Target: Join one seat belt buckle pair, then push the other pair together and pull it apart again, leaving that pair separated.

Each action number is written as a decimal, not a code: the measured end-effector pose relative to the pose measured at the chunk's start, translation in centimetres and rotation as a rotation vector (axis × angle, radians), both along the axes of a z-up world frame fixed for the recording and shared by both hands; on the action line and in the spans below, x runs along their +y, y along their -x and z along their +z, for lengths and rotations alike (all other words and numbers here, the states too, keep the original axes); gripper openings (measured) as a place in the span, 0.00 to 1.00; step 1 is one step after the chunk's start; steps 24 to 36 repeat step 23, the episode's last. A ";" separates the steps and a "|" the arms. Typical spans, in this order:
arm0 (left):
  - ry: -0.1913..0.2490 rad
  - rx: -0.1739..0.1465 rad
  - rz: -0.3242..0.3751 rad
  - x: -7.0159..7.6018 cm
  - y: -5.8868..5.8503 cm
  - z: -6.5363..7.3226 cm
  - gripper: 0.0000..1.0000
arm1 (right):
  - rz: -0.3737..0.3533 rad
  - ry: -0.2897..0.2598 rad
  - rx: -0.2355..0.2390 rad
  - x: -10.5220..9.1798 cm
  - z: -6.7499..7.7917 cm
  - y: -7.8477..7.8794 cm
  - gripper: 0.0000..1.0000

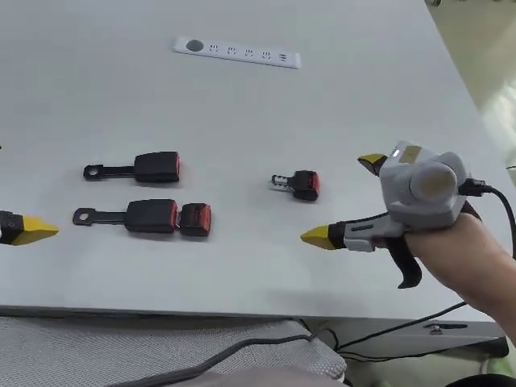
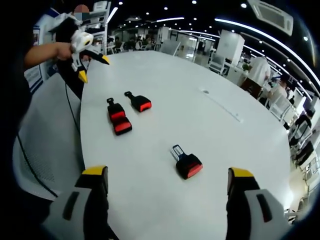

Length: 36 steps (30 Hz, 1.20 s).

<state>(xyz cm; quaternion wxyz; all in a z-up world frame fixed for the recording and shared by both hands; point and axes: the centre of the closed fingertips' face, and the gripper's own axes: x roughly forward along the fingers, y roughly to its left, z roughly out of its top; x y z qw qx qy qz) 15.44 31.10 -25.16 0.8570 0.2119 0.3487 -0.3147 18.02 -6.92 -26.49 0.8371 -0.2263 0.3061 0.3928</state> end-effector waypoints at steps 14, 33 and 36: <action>0.054 -0.012 0.105 0.9 1.5 0.6 1.00 | -0.057 -0.028 -0.011 -1.2 0.3 0.4 1.00; 0.072 -0.022 0.127 0.9 2.0 0.9 1.00 | -0.088 -0.045 -0.023 -1.6 0.5 0.5 1.00; 0.072 -0.022 0.127 0.9 2.0 0.9 1.00 | -0.088 -0.045 -0.023 -1.6 0.5 0.5 1.00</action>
